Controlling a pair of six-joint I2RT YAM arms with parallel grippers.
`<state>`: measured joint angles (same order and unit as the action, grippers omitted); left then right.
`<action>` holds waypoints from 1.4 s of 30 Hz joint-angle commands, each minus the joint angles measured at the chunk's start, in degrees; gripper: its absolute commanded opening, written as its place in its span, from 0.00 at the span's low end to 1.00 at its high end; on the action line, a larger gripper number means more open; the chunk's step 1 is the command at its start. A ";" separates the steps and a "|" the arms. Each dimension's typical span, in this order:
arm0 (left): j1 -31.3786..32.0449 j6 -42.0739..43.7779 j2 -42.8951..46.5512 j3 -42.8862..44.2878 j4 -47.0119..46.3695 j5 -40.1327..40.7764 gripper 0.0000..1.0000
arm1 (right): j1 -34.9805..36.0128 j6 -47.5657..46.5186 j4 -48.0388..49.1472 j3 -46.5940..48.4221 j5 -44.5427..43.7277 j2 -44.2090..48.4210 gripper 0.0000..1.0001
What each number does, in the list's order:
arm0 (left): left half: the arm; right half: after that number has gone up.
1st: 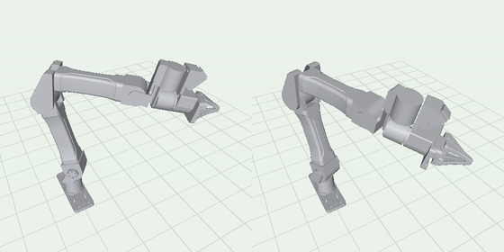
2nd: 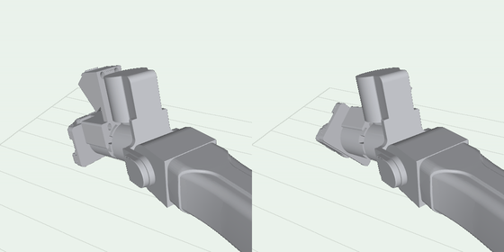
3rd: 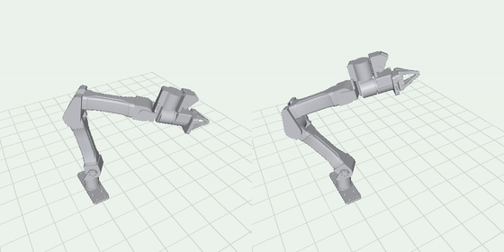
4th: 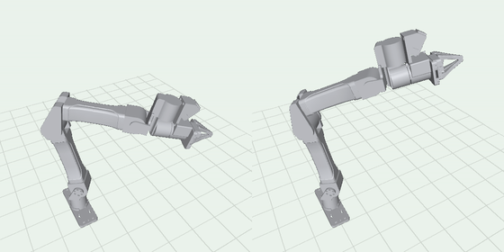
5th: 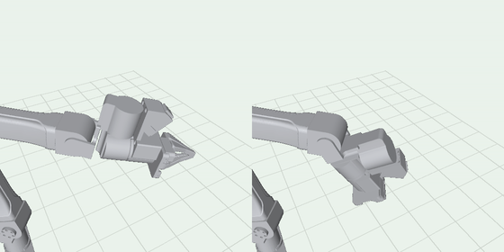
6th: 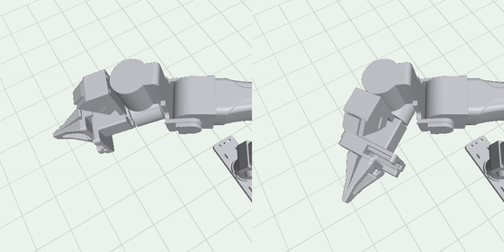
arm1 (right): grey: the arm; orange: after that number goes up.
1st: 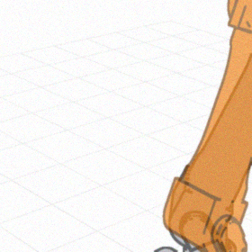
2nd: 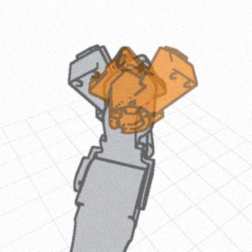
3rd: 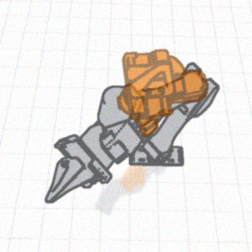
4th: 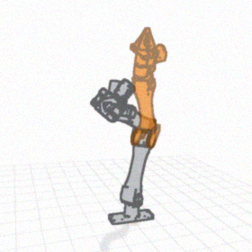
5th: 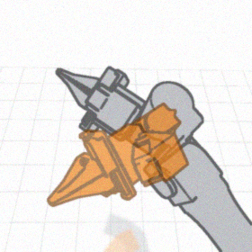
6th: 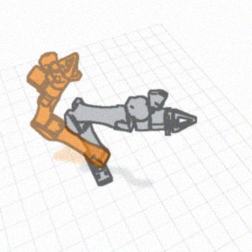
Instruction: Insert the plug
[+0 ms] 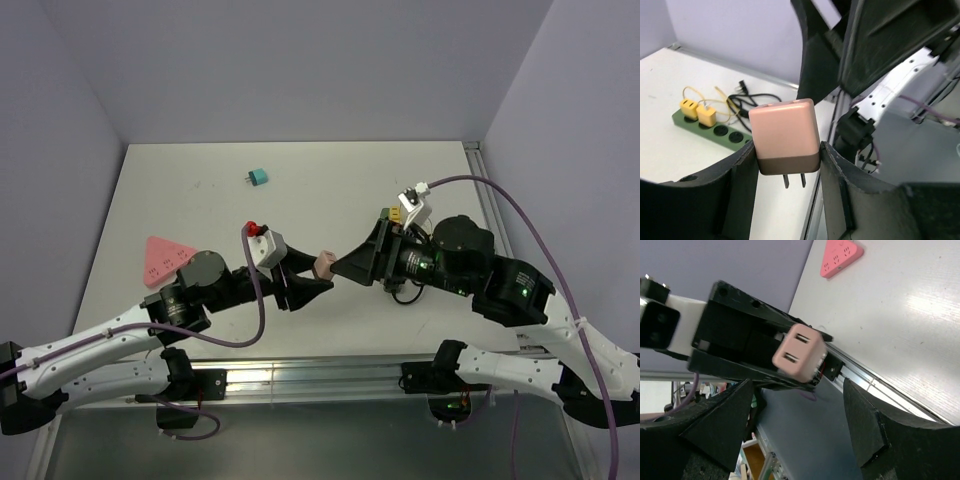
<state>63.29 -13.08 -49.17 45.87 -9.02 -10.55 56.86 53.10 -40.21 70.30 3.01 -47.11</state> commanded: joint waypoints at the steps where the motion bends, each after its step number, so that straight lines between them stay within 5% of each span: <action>1: 1.13 6.05 -0.66 1.24 2.16 5.18 0.01 | -0.79 0.16 -2.24 4.93 1.83 -3.93 0.79; 30: 8.25 11.94 -3.74 4.76 8.05 16.52 0.01 | -6.67 -8.98 -18.50 16.88 8.07 -21.52 0.59; 35: 8.87 11.68 -3.83 4.58 8.31 18.36 0.00 | -7.55 -9.51 -17.28 14.87 11.40 -21.09 0.02; 39: 9.05 10.45 -4.53 4.58 8.84 22.31 0.01 | -8.69 -9.25 -13.68 11.97 13.69 -18.11 0.00; 41: 9.05 8.00 -4.88 5.20 9.19 26.88 0.30 | -9.05 -9.16 -12.71 10.04 10.98 -16.88 0.00; 42: 9.05 6.94 -4.62 5.20 10.32 28.98 0.73 | -9.05 -9.50 -11.66 9.33 9.66 -16.00 0.00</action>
<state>72.64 -2.83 -54.11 48.16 1.26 9.72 48.47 45.45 -53.65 81.21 14.24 -66.78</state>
